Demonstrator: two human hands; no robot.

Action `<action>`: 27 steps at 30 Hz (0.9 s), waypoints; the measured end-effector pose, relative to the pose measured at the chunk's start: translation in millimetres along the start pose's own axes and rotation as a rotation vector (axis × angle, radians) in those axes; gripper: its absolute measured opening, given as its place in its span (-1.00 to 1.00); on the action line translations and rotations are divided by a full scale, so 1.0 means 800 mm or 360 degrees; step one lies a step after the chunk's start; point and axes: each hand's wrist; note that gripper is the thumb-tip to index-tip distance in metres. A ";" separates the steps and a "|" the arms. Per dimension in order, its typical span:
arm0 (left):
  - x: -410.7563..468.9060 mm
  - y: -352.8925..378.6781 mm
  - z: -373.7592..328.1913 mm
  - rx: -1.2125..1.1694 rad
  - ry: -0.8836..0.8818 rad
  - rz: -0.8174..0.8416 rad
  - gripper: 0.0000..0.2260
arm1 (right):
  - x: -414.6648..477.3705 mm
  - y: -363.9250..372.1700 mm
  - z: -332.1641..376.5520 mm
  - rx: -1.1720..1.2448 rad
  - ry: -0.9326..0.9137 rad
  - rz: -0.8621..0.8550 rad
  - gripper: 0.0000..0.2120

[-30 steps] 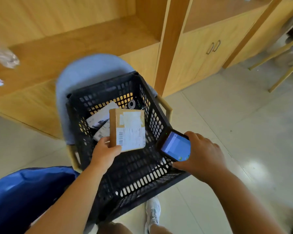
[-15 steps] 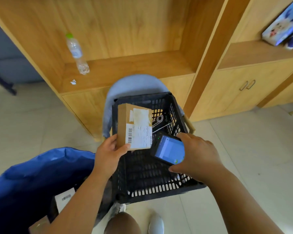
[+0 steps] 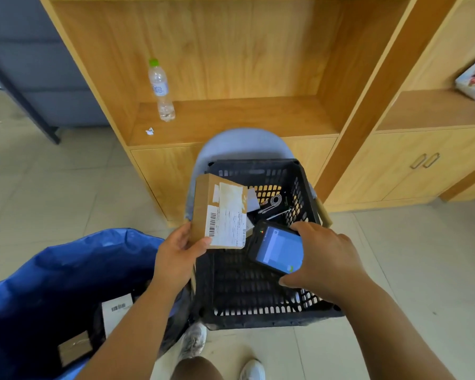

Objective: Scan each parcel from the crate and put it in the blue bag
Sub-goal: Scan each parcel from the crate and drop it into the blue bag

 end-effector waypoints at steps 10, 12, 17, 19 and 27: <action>-0.028 -0.081 0.030 -0.0128 -0.0315 -0.0561 -0.93 | 0.049 0.008 0.063 -0.0047 -0.0224 0.0154 -0.17; -0.041 -0.113 0.046 -0.0135 -0.0413 -0.0680 -0.95 | 0.065 0.013 0.089 -0.0093 -0.0284 0.0217 -0.16; -0.079 -0.201 0.107 -0.0222 -0.0679 -0.0897 -0.88 | 0.107 0.039 0.167 -0.0232 -0.0420 0.0431 -0.16; -0.095 -0.236 0.135 -0.0246 -0.0797 -0.0970 -0.81 | 0.124 0.053 0.200 -0.0306 -0.0461 0.0500 -0.22; -0.134 -0.378 0.214 0.0043 -0.1295 -0.1102 -0.73 | 0.187 0.110 0.327 -0.0501 -0.0547 0.0727 -0.28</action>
Point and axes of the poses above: each hand's wrist, its own x-axis towards the middle knuckle, its own y-axis out of the palm, z = x × y, and after that the axes turned 13 degrees about z, right-handed
